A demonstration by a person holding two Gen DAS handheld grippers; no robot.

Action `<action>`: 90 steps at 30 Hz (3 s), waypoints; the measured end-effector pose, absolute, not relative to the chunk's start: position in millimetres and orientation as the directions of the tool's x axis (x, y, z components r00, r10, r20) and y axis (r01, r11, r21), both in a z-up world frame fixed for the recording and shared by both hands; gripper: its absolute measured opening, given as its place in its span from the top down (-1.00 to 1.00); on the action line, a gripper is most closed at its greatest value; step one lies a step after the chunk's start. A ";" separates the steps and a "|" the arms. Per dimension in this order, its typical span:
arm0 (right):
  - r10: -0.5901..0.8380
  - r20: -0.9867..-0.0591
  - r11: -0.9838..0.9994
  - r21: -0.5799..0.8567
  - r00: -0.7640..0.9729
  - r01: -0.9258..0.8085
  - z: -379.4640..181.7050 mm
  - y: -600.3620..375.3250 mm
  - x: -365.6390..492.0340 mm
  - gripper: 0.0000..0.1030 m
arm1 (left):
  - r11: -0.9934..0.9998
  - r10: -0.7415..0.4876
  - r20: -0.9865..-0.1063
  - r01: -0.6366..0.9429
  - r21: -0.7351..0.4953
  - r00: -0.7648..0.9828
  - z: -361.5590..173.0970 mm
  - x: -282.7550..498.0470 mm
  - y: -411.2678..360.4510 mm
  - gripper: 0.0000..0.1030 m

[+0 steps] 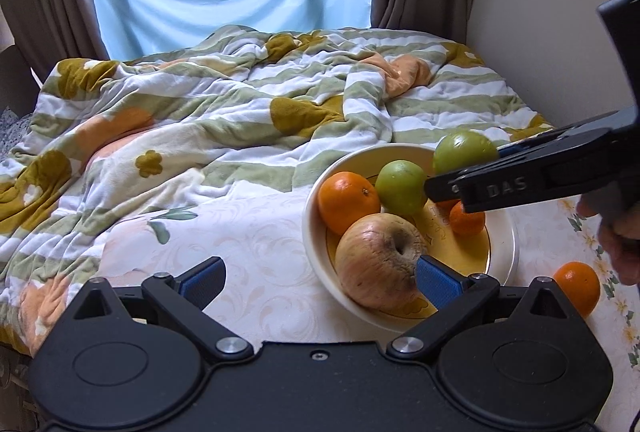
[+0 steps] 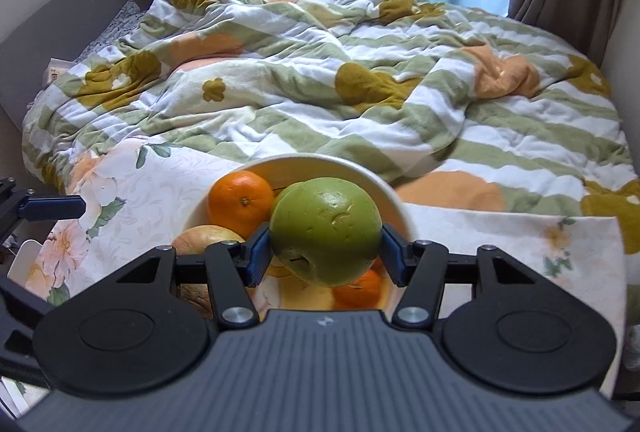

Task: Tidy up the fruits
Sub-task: 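Lower the green apple into the white bowl and open the right gripper, then move the left gripper to the kiwi while the right gripper approaches a red cherry tomato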

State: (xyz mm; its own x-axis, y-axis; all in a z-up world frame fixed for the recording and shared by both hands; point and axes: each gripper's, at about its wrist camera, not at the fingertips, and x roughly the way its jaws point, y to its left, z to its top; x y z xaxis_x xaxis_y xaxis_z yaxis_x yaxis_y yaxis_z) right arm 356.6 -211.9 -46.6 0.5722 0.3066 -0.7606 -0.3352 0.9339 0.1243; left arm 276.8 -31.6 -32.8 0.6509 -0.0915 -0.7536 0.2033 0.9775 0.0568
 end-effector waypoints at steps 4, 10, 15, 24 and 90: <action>0.309 -0.775 0.937 0.148 0.551 -0.317 -58.4 -200.0 360.6 -0.38 | 0.983 -0.096 -0.756 0.183 0.032 0.648 -32.8 275.4 -25.6 -0.99; 0.316 -0.783 0.941 0.189 0.536 -0.280 -67.9 -199.5 362.8 -0.39 | 0.983 -0.097 -0.752 0.179 0.029 0.652 -33.9 271.1 -25.1 -0.99; 0.326 -0.771 0.943 0.225 0.547 -0.245 -71.6 -206.5 364.5 -0.47 | 0.984 -0.099 -0.755 0.177 0.022 0.649 -36.4 267.6 -23.1 -0.99; 0.308 -0.731 0.951 0.229 0.609 -0.206 -57.9 -220.1 360.4 -1.00 | 0.984 -0.110 -0.749 0.177 0.010 0.653 -32.5 259.5 -22.3 -0.99; -0.086 -0.847 0.972 0.044 0.524 0.231 -117.8 -233.6 85.5 -0.69 | 0.643 -0.355 -0.838 0.759 0.102 0.414 -107.1 198.4 -117.6 -0.44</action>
